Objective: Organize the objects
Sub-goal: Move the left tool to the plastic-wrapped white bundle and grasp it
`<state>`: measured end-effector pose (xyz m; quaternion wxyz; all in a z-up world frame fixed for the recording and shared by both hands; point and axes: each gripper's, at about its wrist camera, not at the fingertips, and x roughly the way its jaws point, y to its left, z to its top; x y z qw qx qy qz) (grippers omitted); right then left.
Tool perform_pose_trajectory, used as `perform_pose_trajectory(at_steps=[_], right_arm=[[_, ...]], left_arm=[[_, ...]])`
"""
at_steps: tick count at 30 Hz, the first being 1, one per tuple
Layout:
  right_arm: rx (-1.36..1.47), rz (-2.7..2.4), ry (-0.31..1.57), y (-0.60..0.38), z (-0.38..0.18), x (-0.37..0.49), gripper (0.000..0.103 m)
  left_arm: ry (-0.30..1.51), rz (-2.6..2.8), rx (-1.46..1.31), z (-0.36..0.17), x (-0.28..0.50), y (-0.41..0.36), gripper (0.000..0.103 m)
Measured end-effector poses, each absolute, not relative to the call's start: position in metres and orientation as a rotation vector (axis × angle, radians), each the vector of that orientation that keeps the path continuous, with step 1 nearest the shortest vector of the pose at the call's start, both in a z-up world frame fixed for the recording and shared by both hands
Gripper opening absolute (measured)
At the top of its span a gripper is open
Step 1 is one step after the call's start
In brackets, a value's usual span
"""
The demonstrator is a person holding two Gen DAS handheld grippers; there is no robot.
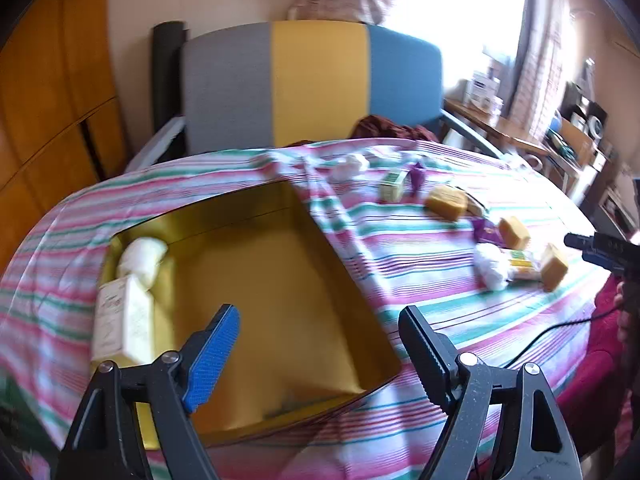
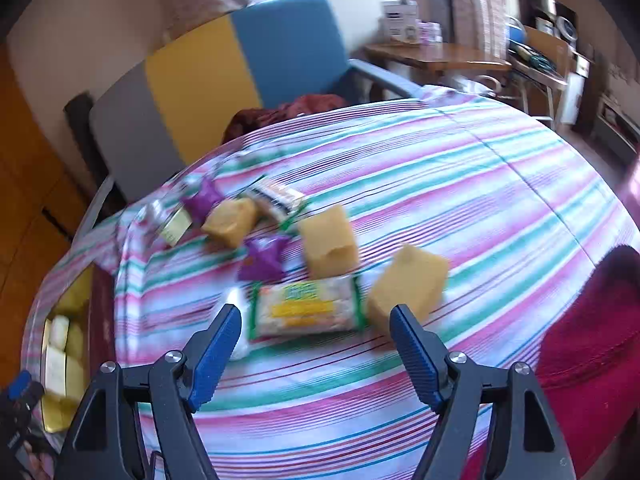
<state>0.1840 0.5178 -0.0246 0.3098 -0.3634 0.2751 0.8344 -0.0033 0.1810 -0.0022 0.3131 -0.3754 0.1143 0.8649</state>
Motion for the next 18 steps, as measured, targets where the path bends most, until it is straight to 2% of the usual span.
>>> perform_pose_trajectory(at_steps=[3, 7, 12, 18], right_arm=[[-0.887, 2.155, 0.807, 0.539, -0.029, 0.201, 0.079], [-0.807, 2.139, 1.003, 0.556, -0.039, 0.220, 0.079], [-0.728, 2.153, 1.107, 0.561, -0.041, 0.229, 0.080], [-0.713, 2.172, 1.128, 0.562, -0.043, 0.228, 0.081]], left_arm=[[0.340, 2.212, -0.980, -0.003, 0.001, 0.211, 0.082], [0.382, 2.133, -0.989, -0.011, 0.004, 0.251, 0.082], [0.383, 2.030, -1.015, -0.021, 0.007, 0.298, 0.082], [0.364, 1.893, -1.091, -0.043, 0.008, 0.359, 0.079]])
